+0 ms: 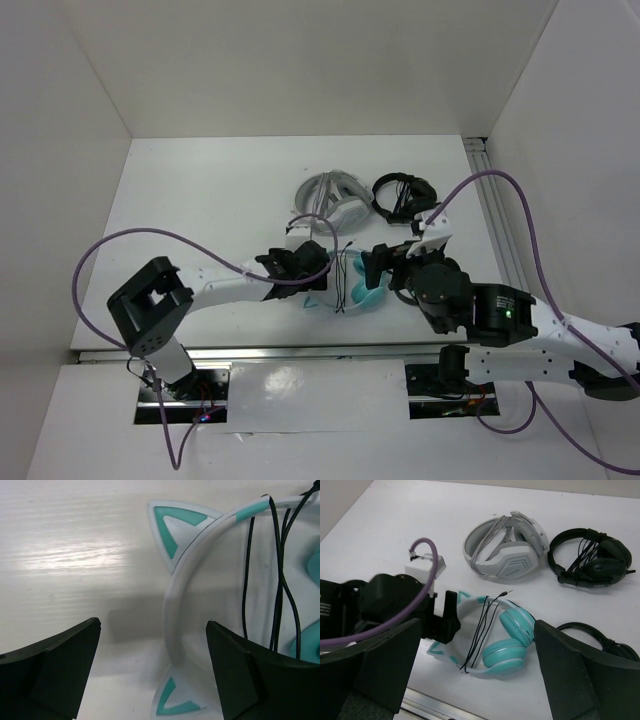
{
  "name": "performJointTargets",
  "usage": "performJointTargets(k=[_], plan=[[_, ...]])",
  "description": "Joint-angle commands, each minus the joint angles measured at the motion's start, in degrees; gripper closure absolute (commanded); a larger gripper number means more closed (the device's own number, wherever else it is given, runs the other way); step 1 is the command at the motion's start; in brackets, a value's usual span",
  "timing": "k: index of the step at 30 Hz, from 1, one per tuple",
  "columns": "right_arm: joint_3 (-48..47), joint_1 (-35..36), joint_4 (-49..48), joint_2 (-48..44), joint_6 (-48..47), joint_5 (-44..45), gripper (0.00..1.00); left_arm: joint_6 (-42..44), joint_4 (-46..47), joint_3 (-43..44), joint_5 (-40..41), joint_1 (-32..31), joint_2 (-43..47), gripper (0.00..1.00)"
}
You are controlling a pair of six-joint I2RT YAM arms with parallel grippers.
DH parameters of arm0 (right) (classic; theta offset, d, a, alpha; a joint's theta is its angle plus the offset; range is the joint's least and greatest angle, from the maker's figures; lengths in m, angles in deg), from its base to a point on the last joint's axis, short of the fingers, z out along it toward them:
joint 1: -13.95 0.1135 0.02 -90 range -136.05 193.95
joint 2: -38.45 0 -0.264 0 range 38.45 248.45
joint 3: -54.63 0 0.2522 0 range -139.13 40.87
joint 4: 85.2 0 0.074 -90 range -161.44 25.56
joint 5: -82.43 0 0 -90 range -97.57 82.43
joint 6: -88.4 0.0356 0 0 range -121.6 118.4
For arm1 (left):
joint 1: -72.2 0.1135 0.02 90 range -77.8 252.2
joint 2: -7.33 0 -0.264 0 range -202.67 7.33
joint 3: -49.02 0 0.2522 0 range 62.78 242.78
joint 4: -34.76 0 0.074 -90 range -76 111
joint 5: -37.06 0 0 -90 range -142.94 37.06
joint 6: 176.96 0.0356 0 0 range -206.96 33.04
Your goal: Wrap the headphones
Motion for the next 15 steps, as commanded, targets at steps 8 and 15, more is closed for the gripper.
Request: performJointTargets(k=[8, 15], plan=[[-18.8, 0.3, 15.1, 9.2, 3.4, -2.5, 0.00, 2.3, -16.9, 5.3, 9.8, -4.8, 25.5, 0.00], [-29.4, 0.3, 24.8, 8.2, 6.0, -5.2, 0.00, 3.8, -34.7, 13.4, 14.7, -4.8, 49.7, 0.00]])
